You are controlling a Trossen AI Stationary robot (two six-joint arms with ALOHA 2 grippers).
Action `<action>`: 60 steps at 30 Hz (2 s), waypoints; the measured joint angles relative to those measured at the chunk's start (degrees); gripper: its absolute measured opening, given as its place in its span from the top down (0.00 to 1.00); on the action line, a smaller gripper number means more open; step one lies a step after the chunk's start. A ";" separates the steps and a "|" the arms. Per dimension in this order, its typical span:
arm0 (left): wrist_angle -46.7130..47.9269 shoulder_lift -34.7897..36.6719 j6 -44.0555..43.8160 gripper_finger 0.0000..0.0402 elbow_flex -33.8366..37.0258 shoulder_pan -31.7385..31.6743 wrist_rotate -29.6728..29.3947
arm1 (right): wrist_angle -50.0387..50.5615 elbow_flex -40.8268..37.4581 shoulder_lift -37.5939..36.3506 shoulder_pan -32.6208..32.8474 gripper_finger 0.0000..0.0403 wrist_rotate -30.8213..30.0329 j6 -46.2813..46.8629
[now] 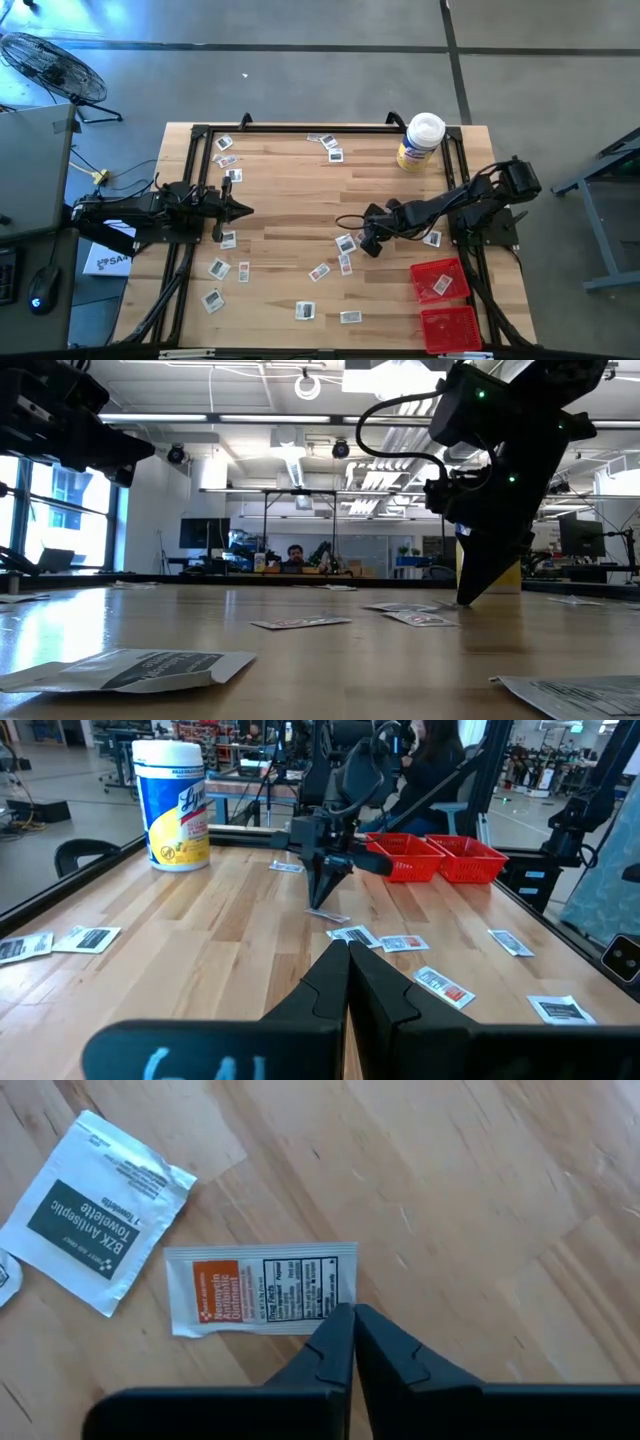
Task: Pick & Place First Aid Supplies
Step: Put the white ointment pack into the top red bin
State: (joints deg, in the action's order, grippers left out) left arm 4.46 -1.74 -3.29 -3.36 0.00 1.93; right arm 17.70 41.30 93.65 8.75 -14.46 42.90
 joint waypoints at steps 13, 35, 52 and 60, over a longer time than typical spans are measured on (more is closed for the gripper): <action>0.01 0.00 0.00 1.00 0.00 -0.01 0.00 | 0.24 2.98 -3.99 -0.32 0.98 -3.50 -3.75; -0.02 0.00 0.00 1.00 0.00 0.00 0.00 | -7.61 3.52 2.94 -5.07 0.76 1.31 -12.33; -0.02 0.00 0.00 1.00 0.00 0.01 0.02 | -3.68 4.00 6.49 -5.05 0.83 1.55 -11.97; -0.02 0.00 0.00 1.00 0.00 0.01 0.02 | -3.21 3.89 6.49 -5.07 0.99 1.27 -11.53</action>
State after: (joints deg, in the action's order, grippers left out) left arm 4.45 -1.74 -3.29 -3.36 0.01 1.96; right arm 14.48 45.19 100.14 3.68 -13.19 31.37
